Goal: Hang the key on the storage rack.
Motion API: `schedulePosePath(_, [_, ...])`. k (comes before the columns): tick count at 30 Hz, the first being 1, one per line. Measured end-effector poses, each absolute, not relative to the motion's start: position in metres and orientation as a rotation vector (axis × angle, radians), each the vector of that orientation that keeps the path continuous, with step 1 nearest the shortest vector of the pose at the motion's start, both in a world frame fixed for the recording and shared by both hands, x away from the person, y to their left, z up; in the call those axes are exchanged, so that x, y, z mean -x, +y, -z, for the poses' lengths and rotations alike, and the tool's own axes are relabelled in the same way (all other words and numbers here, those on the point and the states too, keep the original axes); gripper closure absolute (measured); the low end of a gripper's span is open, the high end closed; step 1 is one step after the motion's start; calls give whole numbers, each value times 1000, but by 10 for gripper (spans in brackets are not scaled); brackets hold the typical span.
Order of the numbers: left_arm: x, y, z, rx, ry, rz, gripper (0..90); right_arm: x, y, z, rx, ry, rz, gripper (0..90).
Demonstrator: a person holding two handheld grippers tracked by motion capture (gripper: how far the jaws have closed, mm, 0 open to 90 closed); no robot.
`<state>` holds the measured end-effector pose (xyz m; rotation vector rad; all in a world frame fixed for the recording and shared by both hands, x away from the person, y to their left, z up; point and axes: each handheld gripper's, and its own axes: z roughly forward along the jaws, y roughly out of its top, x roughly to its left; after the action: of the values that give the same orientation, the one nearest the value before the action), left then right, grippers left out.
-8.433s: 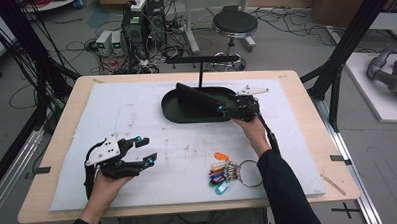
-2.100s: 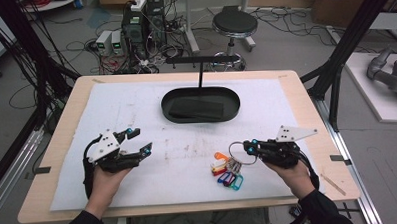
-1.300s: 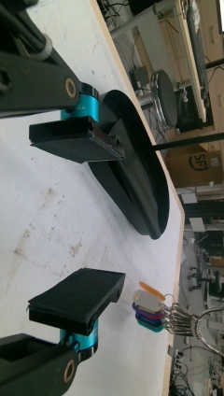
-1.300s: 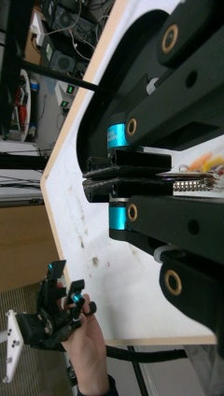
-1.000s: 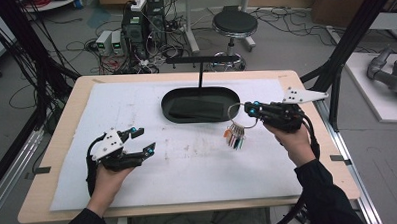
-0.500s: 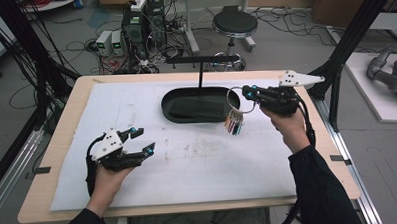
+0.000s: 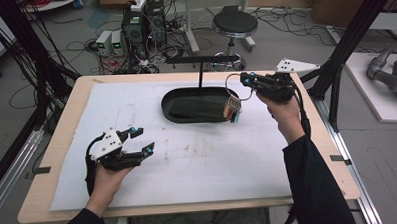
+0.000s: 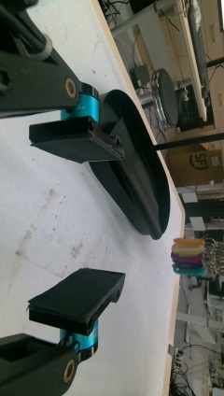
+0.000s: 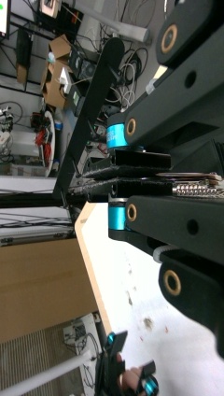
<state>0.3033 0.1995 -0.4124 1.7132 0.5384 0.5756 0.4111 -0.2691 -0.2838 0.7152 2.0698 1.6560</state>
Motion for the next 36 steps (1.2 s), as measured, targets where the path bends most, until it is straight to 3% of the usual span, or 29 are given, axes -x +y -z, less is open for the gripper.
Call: schedulePosePath(36, [-302, 204, 413, -1709, 526, -577, 349, -475, -258, 295, -936, 1968, -1596, 883])
